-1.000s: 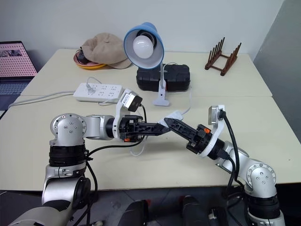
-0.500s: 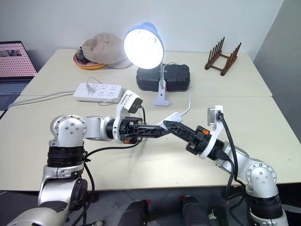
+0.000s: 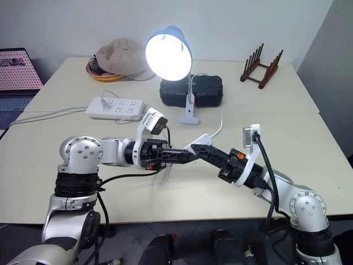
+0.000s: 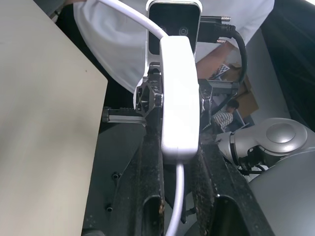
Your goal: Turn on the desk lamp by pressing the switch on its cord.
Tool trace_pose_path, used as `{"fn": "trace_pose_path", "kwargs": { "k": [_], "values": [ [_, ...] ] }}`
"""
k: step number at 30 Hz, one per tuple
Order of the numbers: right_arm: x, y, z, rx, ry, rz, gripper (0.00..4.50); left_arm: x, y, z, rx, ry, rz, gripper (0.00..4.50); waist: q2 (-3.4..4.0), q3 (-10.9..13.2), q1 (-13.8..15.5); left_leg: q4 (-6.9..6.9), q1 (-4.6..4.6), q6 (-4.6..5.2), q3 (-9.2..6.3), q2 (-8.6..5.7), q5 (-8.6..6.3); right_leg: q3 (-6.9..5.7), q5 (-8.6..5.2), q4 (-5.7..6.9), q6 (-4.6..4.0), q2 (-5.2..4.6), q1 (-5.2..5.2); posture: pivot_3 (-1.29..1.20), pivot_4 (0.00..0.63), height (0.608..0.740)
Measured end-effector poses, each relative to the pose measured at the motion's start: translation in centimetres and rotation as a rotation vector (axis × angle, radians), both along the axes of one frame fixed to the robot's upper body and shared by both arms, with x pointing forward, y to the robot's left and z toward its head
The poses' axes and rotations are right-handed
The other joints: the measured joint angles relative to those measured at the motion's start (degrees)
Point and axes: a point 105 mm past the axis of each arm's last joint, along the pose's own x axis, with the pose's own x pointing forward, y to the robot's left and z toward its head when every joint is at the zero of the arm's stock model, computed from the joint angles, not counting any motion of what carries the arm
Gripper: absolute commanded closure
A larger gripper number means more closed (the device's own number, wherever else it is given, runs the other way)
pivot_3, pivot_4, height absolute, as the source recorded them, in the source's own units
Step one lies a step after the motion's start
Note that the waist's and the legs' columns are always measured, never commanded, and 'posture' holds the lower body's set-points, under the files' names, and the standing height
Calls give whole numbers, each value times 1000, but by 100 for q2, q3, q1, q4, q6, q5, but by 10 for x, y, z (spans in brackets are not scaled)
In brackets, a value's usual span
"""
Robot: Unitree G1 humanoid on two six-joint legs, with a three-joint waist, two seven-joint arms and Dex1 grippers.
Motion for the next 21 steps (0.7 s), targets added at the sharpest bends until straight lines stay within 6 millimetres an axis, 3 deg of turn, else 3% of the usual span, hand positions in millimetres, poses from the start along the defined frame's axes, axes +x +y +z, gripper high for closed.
{"fn": "trace_pose_path", "kwargs": {
  "k": [6, 15, 21],
  "values": [
    [1, -7, -13, -100, 19, -27, 2083, 4, 7, -3, 38, -18, 37, 4115, 0, 0, 6, -1, -3, 0, 1, 0, 0, 1, 0, -2, 0, 0, -3, 0, 150, 740],
    [-14, -37, -30, -228, 78, -59, 126, 16, 9, -5, 73, -126, 64, 4115, 0, 1, 49, -1, -16, 0, 3, -3, 0, 1, 0, -9, -1, -3, -11, 0, 150, 740],
    [-9, -59, -22, -551, -174, -209, 60, 73, 18, -49, 388, -552, 209, 4115, 1, 0, 93, 1, -13, 0, 8, -4, 0, 6, 0, -14, -1, -6, -12, 0, 150, 740]
  ]
}}
